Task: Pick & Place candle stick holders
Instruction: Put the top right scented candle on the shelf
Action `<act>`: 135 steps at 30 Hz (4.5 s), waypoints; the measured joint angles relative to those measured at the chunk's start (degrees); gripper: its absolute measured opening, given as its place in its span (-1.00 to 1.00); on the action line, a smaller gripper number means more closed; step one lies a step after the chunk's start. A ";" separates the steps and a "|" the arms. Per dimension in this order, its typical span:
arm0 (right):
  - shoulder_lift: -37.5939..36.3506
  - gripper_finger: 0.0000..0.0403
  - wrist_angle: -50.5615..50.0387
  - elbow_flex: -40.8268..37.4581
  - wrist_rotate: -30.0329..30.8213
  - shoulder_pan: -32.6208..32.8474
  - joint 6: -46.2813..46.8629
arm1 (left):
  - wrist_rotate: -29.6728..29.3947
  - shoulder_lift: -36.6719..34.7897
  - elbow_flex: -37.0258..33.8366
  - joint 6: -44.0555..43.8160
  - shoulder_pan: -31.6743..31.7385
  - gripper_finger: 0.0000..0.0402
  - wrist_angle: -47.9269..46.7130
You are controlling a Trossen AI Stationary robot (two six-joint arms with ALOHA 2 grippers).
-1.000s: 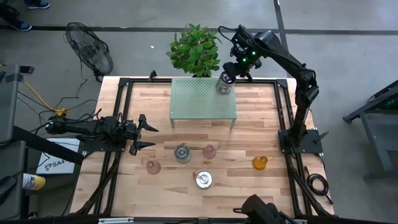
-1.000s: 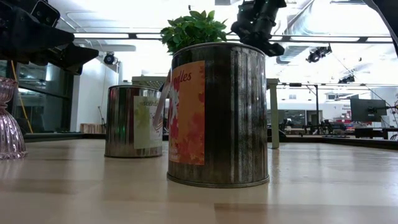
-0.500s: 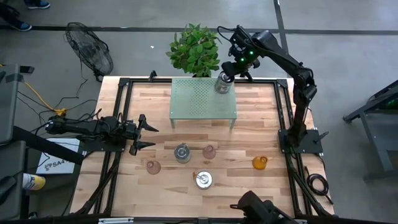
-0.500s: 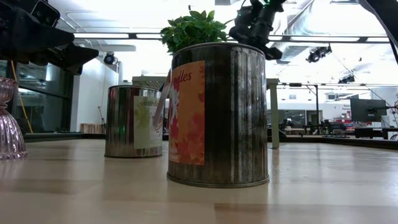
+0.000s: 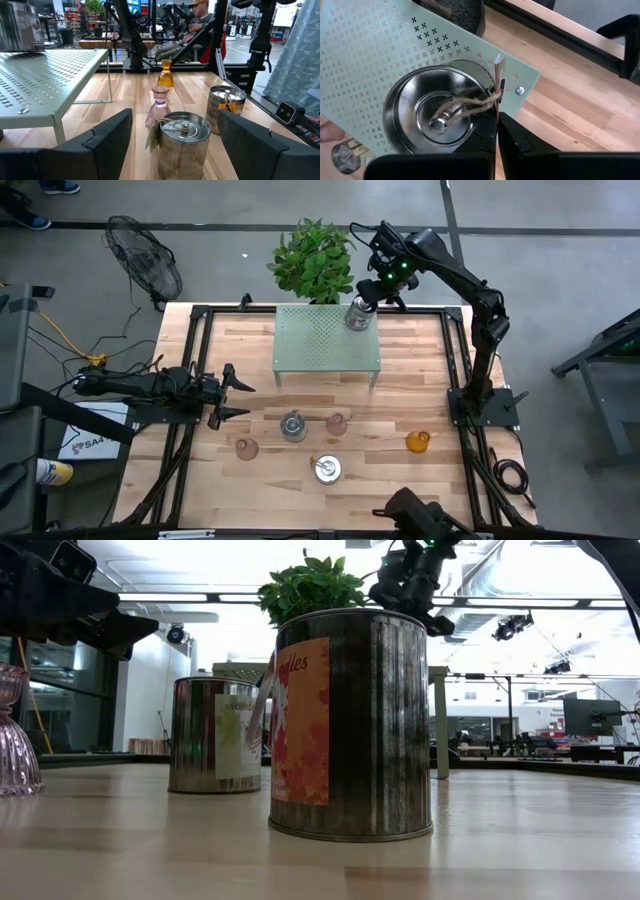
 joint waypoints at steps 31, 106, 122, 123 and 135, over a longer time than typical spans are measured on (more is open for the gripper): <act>-1.99 -1.00 1.47 -0.22 0.47 -0.17 -0.87 | -0.02 -0.01 0.00 0.00 0.02 0.43 0.02; -1.73 -1.00 0.13 -0.13 1.10 -0.11 -0.87 | -0.01 0.00 0.00 0.00 0.00 0.43 0.01; -1.71 -1.00 0.20 -0.13 1.36 1.09 -0.76 | 0.00 -0.01 0.00 0.00 0.00 0.43 0.00; -1.56 -1.00 0.25 -0.13 1.41 1.22 -0.76 | 0.00 -0.01 0.00 0.00 0.02 0.43 0.00; -0.64 -0.99 0.36 -0.12 1.92 1.66 -0.40 | -0.01 0.01 0.00 0.00 0.01 0.43 0.01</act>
